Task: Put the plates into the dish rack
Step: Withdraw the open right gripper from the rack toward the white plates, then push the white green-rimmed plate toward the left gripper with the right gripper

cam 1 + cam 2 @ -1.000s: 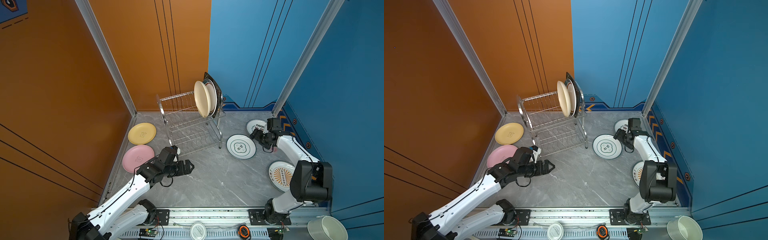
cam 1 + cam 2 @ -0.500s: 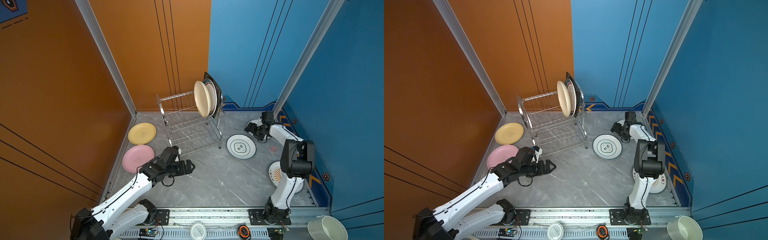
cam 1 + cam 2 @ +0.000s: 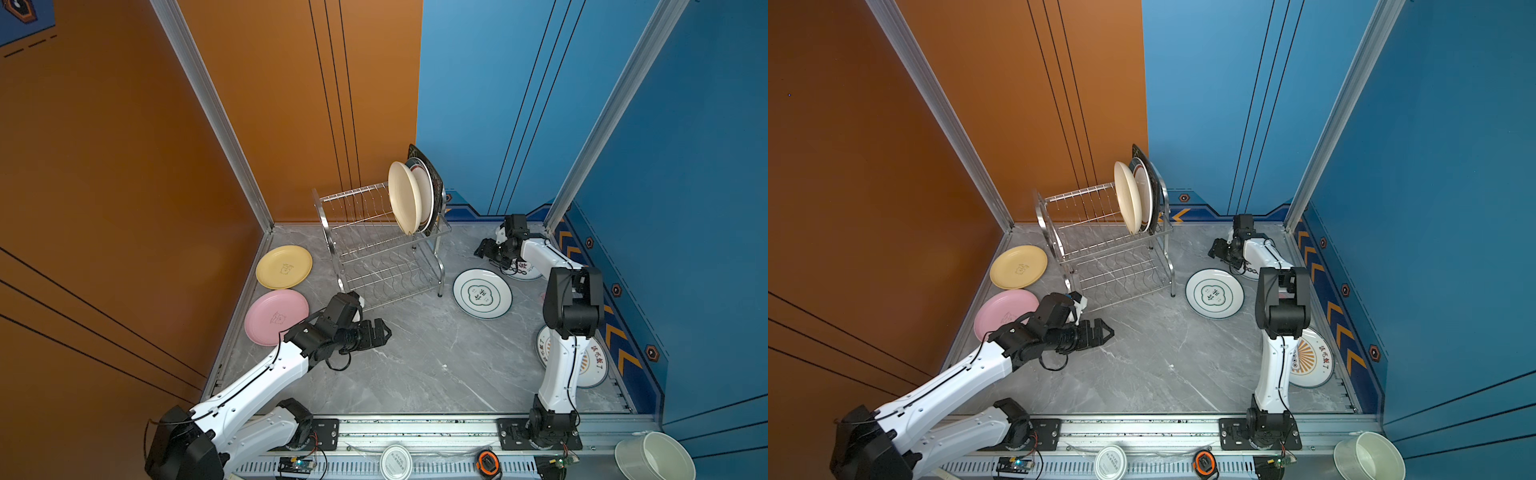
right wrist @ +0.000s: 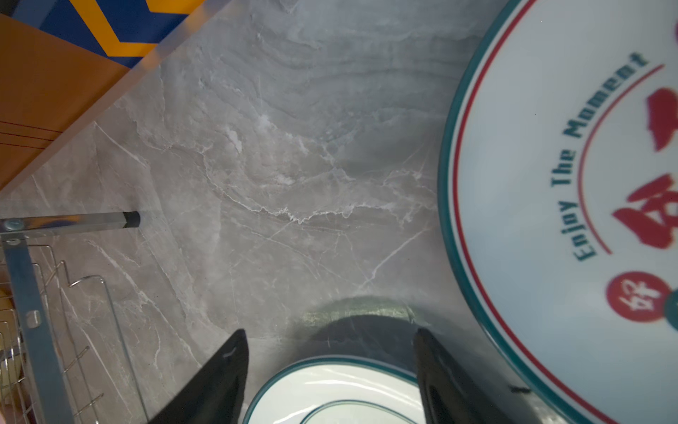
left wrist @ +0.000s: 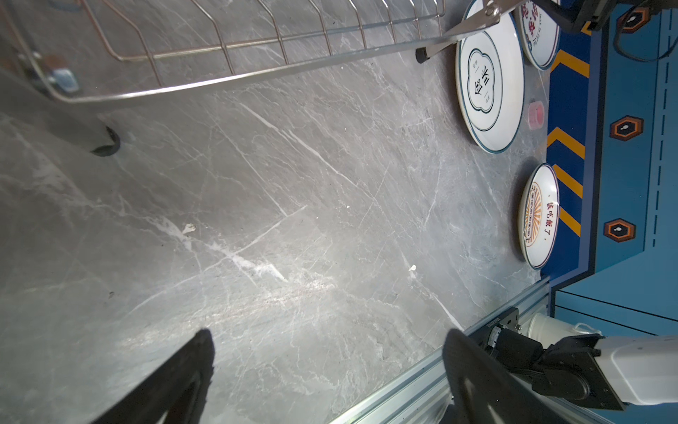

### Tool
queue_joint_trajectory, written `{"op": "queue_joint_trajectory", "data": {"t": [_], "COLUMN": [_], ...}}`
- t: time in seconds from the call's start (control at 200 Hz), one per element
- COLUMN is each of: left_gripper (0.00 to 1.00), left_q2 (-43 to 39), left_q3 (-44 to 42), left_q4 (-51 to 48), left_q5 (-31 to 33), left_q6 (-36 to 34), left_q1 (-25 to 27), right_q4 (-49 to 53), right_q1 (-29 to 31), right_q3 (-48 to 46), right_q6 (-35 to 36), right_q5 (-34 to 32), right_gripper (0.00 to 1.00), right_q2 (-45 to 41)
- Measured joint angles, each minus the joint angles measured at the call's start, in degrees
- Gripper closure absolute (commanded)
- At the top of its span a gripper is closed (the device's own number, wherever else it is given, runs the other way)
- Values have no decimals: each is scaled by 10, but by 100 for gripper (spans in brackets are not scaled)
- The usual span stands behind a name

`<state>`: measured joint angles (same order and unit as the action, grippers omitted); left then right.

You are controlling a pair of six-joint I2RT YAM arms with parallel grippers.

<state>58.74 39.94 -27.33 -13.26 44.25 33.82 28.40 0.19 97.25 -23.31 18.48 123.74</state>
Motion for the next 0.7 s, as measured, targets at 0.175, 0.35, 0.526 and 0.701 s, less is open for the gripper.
{"op": "queue_joint_trajectory", "data": {"t": [0.175,0.35,0.526,0.701], "left_gripper": [2,2,2,2], "left_q2": [0,3,25,40], "left_q3": [0,0,8,25], "left_q4": [2,2,2,2], "left_q5": [0,0,0,0], "left_q6": [2,2,2,-1], "left_q1": [0,0,0,0], "right_q4": [29,66,113,163], "right_q1": [8,13,18,26], "right_q3": [46,104,162,184], "right_q6": [15,32,54,76], "right_q5": [-1,-3,-5,-7], "right_gripper": [27,25,22,20], "right_q2": [45,78,106,122]}}
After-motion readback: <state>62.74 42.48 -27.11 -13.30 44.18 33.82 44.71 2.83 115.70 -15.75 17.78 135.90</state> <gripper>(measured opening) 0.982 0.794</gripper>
